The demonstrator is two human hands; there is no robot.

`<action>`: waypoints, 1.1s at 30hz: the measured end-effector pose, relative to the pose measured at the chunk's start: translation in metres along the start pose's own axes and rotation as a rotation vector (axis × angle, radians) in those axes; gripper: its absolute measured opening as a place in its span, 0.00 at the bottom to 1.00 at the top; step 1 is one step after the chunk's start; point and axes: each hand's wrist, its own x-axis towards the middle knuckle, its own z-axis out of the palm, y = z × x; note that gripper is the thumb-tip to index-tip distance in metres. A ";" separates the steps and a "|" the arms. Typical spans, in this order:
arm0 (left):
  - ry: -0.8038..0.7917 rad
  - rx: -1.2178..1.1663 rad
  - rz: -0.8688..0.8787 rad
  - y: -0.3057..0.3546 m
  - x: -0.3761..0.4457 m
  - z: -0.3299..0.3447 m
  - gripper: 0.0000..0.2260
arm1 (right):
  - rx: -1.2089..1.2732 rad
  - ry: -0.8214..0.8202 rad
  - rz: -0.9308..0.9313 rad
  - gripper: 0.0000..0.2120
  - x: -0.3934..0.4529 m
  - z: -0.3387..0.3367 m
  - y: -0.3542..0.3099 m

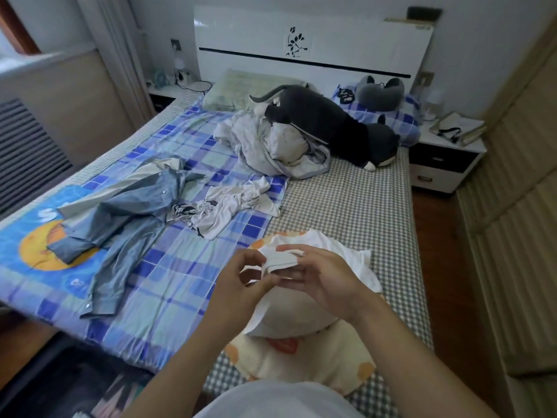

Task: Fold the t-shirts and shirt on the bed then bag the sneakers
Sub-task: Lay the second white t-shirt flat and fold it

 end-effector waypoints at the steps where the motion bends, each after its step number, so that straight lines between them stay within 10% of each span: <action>1: -0.030 -0.015 -0.004 -0.001 0.001 -0.003 0.13 | 0.027 -0.007 0.012 0.17 0.000 -0.002 0.000; 11: -0.044 0.076 -0.013 -0.007 0.013 -0.023 0.11 | -0.105 0.008 0.097 0.20 -0.003 -0.008 -0.003; 17: 0.005 0.247 0.061 0.007 0.010 -0.020 0.09 | -1.208 0.036 0.254 0.18 -0.014 -0.010 -0.008; 20: -0.102 0.376 0.157 0.018 0.008 -0.014 0.08 | -1.215 0.023 0.013 0.33 -0.015 0.016 -0.004; 25: -0.070 0.359 0.225 0.025 0.012 -0.022 0.06 | -1.779 0.283 -0.435 0.12 0.002 0.030 -0.006; 33: 0.044 0.633 0.170 -0.020 0.065 -0.018 0.15 | -1.109 0.689 -0.512 0.11 0.026 0.057 -0.063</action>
